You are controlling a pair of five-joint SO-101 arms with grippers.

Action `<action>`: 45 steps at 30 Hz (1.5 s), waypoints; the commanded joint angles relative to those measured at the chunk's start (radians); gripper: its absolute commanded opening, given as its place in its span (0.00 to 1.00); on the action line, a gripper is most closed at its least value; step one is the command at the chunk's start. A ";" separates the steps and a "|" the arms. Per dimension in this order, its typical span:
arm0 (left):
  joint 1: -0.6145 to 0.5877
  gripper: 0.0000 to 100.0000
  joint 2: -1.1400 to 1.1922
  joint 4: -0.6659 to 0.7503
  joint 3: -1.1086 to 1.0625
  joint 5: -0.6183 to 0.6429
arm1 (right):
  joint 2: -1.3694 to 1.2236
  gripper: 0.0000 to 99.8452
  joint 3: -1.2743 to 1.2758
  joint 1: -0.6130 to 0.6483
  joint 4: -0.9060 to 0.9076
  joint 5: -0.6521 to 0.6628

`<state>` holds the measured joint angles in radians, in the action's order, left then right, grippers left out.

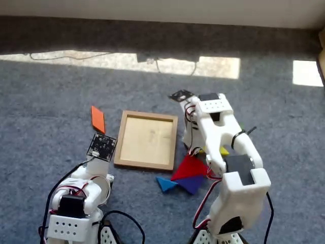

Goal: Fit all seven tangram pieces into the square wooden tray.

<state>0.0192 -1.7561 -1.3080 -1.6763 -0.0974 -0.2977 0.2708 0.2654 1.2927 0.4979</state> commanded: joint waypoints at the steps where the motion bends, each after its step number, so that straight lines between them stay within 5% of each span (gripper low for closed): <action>1: 0.013 0.01 -0.021 0.002 -0.021 0.009 | -0.005 0.35 -0.005 -0.015 -0.027 -0.011; 20: 0.013 0.01 -0.021 0.002 -0.021 0.009 | 0.010 0.18 -0.022 -0.033 -0.030 0.040; 30: 0.013 0.01 -0.021 0.002 -0.021 0.009 | 0.196 0.18 -0.031 -0.005 -0.027 0.034; 39: 0.013 0.01 -0.021 0.002 -0.021 0.009 | 0.194 0.35 -0.041 0.013 -0.039 -0.241; 45: 0.013 0.01 -0.021 0.002 -0.021 0.009 | 0.193 0.35 -0.033 0.056 -0.176 -0.373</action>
<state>0.0192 -1.7561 -1.3080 -1.6763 -0.0974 -0.1657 0.2616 0.2977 1.1838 0.1772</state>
